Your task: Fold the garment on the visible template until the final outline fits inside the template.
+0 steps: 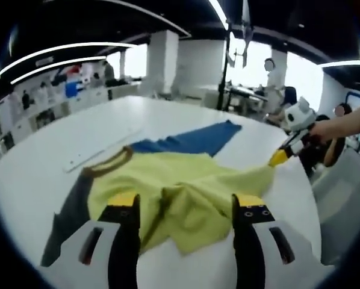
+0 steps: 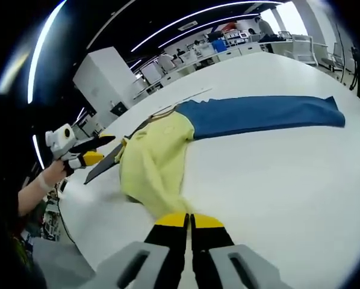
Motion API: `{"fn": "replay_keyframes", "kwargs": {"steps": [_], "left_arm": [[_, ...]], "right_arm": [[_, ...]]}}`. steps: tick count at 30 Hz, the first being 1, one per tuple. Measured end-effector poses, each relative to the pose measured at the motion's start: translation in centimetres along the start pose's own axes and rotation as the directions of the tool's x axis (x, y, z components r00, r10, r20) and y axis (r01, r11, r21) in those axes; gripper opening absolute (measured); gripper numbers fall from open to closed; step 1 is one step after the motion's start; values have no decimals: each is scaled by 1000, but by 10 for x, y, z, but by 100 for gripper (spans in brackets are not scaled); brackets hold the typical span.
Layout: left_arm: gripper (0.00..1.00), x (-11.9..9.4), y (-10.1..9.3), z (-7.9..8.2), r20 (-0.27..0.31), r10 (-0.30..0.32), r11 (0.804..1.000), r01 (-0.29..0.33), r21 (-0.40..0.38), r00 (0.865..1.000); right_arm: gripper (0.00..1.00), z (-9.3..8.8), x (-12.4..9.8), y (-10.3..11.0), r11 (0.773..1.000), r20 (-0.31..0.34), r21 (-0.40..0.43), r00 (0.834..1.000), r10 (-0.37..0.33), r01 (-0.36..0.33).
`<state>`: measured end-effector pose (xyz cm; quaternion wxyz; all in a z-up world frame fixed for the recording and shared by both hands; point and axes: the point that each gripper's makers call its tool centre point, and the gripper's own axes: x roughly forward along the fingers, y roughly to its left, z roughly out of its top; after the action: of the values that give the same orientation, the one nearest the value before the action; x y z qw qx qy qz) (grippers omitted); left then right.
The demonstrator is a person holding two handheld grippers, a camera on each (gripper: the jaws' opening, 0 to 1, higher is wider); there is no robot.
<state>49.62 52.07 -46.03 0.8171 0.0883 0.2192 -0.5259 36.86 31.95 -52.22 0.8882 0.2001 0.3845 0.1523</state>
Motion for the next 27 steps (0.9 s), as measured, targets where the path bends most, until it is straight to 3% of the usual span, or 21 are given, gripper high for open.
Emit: {"fn": "replay_keyframes", "kwargs": {"steps": [3,7,10,14,18,27], "left_arm": [[59,-2,-1,-3,-4,8,1000,-8,-5,1000],[50,-7,-1,-10,-12,10,999,-11,-33,1000],[52,-9,-2,-17,-22,18,999,-19,-38,1000],[38,-10,-4,-33,-56,3,996,-8,-89,998],[35,-8,0,-48,-88,11,994,-21,-111,996],[22,-6,8,-67,-128,29,984,-51,-171,991]], "right_arm": [[0,0,0,-1,1000,-1,1,1000,-1,1],[0,-2,1,-1,1000,-6,1,1000,-1,1],[0,-2,1,-1,1000,-8,-1,1000,-1,1],[0,-1,1,-1,1000,-2,12,1000,-2,2],[0,-2,2,0,1000,-5,9,1000,-1,1],[0,-1,2,-2,1000,-8,8,1000,2,-2]]}}
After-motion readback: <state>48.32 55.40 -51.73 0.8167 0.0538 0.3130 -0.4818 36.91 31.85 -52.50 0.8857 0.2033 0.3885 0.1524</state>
